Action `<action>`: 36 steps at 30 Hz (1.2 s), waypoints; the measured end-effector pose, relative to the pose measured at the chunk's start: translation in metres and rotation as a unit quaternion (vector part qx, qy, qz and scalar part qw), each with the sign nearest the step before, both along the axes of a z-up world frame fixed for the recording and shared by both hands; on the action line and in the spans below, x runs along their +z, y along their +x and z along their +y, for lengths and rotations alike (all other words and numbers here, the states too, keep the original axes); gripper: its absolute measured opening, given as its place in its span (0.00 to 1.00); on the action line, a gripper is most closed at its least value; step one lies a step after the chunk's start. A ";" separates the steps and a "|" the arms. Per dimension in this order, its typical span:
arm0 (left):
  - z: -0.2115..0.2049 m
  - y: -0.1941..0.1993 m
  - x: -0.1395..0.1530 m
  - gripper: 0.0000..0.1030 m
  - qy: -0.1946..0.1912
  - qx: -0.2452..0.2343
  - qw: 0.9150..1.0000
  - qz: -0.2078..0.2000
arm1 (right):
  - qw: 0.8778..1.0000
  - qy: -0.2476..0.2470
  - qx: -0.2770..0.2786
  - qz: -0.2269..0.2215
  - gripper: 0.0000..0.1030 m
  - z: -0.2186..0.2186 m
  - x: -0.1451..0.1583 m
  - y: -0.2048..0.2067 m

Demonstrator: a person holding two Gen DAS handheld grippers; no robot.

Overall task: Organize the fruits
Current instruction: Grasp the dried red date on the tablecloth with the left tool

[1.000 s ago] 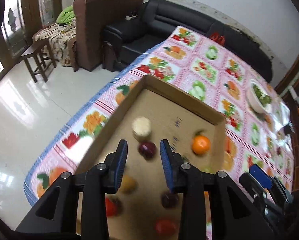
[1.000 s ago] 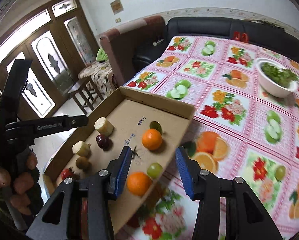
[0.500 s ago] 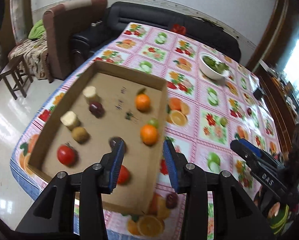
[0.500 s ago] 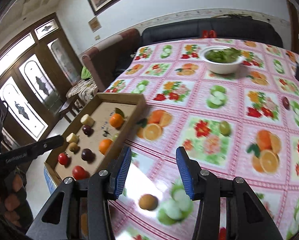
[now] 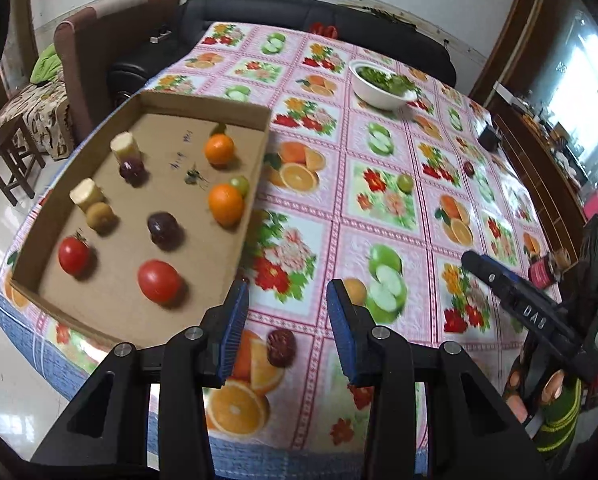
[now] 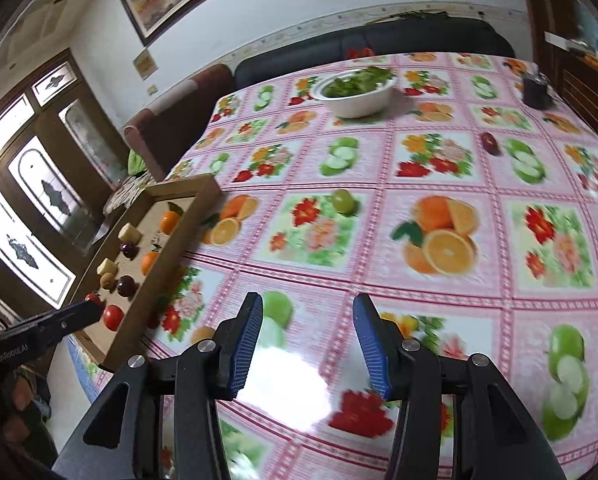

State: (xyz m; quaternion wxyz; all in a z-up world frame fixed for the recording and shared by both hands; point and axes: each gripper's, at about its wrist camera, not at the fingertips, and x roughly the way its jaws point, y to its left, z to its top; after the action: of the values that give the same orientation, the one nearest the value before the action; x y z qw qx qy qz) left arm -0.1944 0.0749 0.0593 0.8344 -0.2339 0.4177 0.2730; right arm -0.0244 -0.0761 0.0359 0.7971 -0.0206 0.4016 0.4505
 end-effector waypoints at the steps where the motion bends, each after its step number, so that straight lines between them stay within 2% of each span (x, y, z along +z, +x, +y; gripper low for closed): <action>1: -0.003 0.000 -0.002 0.37 -0.001 -0.002 1.000 0.002 | 1.000 0.001 -0.004 0.000 0.48 -0.004 0.000 0.001; 17: -0.028 -0.010 -0.046 0.37 -0.016 -0.022 0.999 0.046 | 0.998 0.005 -0.061 0.017 0.49 -0.063 -0.021 0.026; 28: -0.021 -0.010 -0.052 0.37 -0.016 -0.019 0.998 0.050 | 0.998 -0.003 -0.063 -0.003 0.49 -0.052 -0.018 0.039; 33: -0.016 -0.002 -0.064 0.37 -0.024 -0.019 0.998 0.064 | 0.997 -0.004 -0.071 -0.010 0.49 -0.045 -0.013 0.060; 36: -0.017 0.004 -0.066 0.37 -0.013 -0.020 0.997 0.071 | 0.996 0.000 -0.084 -0.011 0.49 -0.041 -0.010 0.080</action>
State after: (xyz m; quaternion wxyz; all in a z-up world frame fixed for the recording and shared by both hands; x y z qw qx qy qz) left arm -0.1904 0.0583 -0.0071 0.8047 -0.2164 0.4845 0.2663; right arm 0.0559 -0.1166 0.0257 0.8366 0.0082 0.3927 0.3819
